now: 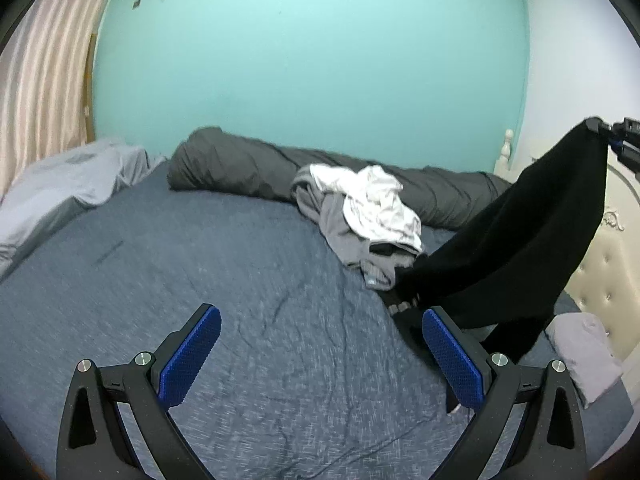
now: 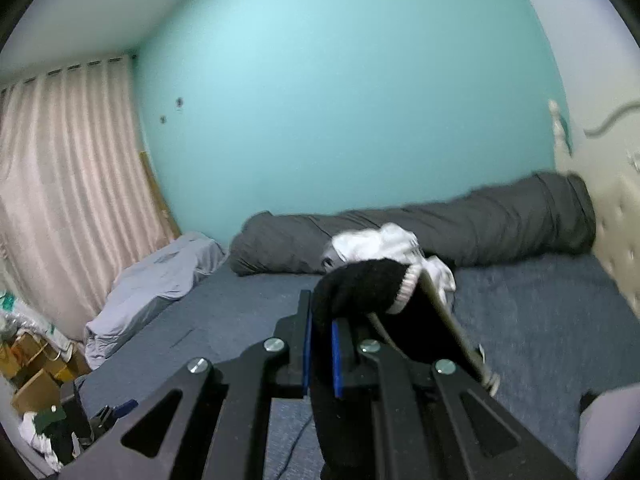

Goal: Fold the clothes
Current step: 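Lift the black sweater by its cuff with the right tool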

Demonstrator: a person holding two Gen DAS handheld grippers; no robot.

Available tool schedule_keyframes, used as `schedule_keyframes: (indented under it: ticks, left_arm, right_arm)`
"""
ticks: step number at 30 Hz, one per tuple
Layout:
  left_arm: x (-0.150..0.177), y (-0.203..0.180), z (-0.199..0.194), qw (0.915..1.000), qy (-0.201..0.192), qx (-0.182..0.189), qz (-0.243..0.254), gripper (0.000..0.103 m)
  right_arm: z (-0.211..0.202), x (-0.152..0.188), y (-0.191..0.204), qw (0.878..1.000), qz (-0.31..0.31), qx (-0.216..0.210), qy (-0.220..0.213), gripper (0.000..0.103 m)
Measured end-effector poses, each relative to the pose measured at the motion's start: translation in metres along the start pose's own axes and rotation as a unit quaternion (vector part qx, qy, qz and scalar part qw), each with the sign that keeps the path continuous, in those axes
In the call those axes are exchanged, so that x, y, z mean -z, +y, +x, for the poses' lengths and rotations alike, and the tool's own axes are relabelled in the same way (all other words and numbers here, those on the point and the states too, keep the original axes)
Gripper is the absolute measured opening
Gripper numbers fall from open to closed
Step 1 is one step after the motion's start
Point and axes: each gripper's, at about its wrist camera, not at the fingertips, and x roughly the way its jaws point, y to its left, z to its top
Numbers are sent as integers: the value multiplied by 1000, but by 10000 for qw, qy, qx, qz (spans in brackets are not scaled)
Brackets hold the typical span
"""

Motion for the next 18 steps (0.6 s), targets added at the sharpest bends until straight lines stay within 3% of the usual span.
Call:
schedule_keyframes:
  ticks: [8, 11, 18]
  left_arm:
    - [-29, -14, -51, 9996, -196, 184, 96, 103]
    - [-31, -21, -61, 9991, -170, 346, 165, 103]
    - [-20, -33, -73, 9969, 38, 723, 320, 103]
  right_arm:
    - [-44, -39, 56, 9971, -434, -587, -236, 7]
    - [-42, -37, 76, 9952, -592, -781, -41, 7]
    - [5, 23, 86, 9910, -460, -870, 903, 7]
